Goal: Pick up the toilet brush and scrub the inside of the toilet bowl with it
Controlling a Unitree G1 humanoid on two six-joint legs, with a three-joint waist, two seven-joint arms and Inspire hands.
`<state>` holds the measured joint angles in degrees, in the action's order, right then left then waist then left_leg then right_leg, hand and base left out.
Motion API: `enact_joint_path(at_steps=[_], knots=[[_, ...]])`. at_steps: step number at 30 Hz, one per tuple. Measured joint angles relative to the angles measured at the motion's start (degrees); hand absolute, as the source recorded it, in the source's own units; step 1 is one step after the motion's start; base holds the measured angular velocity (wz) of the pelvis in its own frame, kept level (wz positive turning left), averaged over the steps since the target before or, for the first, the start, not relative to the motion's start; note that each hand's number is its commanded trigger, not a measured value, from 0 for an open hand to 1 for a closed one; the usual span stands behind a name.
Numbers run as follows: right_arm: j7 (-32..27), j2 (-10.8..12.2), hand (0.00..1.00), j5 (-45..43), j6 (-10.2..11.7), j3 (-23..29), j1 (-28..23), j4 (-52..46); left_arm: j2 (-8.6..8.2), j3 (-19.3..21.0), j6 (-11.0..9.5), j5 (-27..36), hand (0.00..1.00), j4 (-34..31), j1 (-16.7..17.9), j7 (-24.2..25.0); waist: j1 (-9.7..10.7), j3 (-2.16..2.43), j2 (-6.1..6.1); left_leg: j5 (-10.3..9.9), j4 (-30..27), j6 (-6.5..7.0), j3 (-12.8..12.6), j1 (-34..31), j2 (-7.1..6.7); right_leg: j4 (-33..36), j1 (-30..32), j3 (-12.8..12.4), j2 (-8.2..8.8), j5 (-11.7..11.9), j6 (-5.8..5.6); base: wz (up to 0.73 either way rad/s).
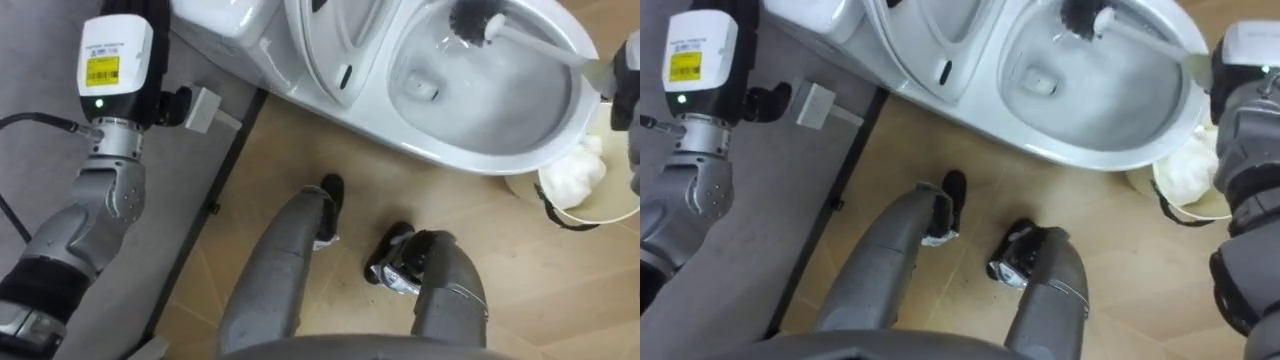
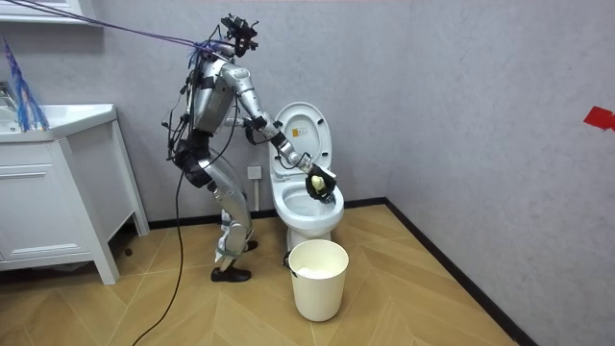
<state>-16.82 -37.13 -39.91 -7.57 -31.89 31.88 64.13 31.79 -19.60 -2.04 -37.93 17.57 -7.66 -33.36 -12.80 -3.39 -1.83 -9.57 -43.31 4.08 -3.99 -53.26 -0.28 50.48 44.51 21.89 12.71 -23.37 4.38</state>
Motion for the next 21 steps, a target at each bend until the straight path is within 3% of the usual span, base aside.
enact_joint_path(at_steps=[4,6,7,8,9,11,15,18,21], knots=[[2.18,0.62,1.00,-5.73,-1.07,-2.24,-4.19,-2.82,-2.43,-1.10,0.02,0.27,0.00,0.05,-0.22,0.42,-1.82,-0.03,-3.73,-0.04,0.32,0.08,0.79,0.20,0.06,-1.48,-0.79,0.42,-0.68,0.73,-0.75,-0.03],[4.71,3.91,1.00,-7.34,-3.30,-4.16,-6.36,-4.21,-3.01,-1.48,-0.04,0.23,0.00,-0.01,0.62,0.58,-2.54,0.11,-5.86,0.39,0.89,0.49,0.68,0.12,-0.15,-1.79,-0.46,0.15,-0.65,1.34,-1.17,-0.02],[5.62,5.38,1.00,-7.26,-5.47,-3.00,-6.44,-4.16,-3.21,-1.48,-0.08,0.23,0.00,0.09,1.33,0.62,-2.55,0.29,-6.71,0.43,1.02,0.60,0.36,0.05,-0.11,-1.81,-0.24,0.11,-0.51,1.42,-1.16,-0.06],[6.05,5.50,1.00,-7.26,-6.14,-2.74,-6.45,-4.23,-3.39,-1.46,-0.06,0.19,0.00,0.19,1.59,0.64,-2.63,0.46,-7.00,0.44,1.16,0.61,0.12,0.05,-0.06,-1.85,-0.13,0.10,-0.43,1.51,-1.11,-0.07],[6.99,5.79,1.00,-7.28,-6.42,-2.16,-6.59,-4.57,-3.69,-1.44,-0.05,0.26,0.00,0.42,2.07,0.64,-2.34,0.92,-7.64,0.48,1.46,0.64,0.08,0.11,-0.03,-2.25,-0.24,0.10,-0.59,1.78,-0.85,0.00],[8.01,6.26,1.00,-7.34,-6.88,-2.15,-7.69,-5.72,-3.80,-1.35,-0.07,0.33,0.00,0.33,3.06,0.59,-1.54,1.12,-7.91,0.61,2.27,0.49,0.13,1.00,0.10,-3.33,-1.26,0.30,-0.90,2.13,-0.49,0.00],[8.22,9.33,1.00,-7.33,-8.81,-0.59,-11.32,-8.48,-4.14,-1.29,-0.35,2.41,0.00,-0.47,3.82,0.28,-0.02,1.30,-8.28,0.79,4.61,-0.12,0.44,3.86,0.51,-7.47,-5.15,1.41,-2.69,2.66,-0.31,0.03],[7.84,10.08,1.00,-6.50,-8.82,-0.59,-12.81,-8.43,-4.22,-1.31,-0.89,2.63,0.00,-0.13,3.79,0.02,0.64,1.30,-8.41,0.86,5.77,-0.57,0.76,5.25,0.68,-9.64,-6.84,1.75,-3.40,3.07,-0.23,0.03],[7.52,9.50,1.00,-4.61,-8.12,-0.75,-11.94,-6.07,-4.08,-1.29,-0.96,4.48,0.00,0.65,3.44,0.04,-0.17,1.23,-8.30,0.52,5.79,-0.98,0.09,6.08,0.96,-9.93,-7.33,0.92,-3.63,2.93,-0.21,-0.07]])
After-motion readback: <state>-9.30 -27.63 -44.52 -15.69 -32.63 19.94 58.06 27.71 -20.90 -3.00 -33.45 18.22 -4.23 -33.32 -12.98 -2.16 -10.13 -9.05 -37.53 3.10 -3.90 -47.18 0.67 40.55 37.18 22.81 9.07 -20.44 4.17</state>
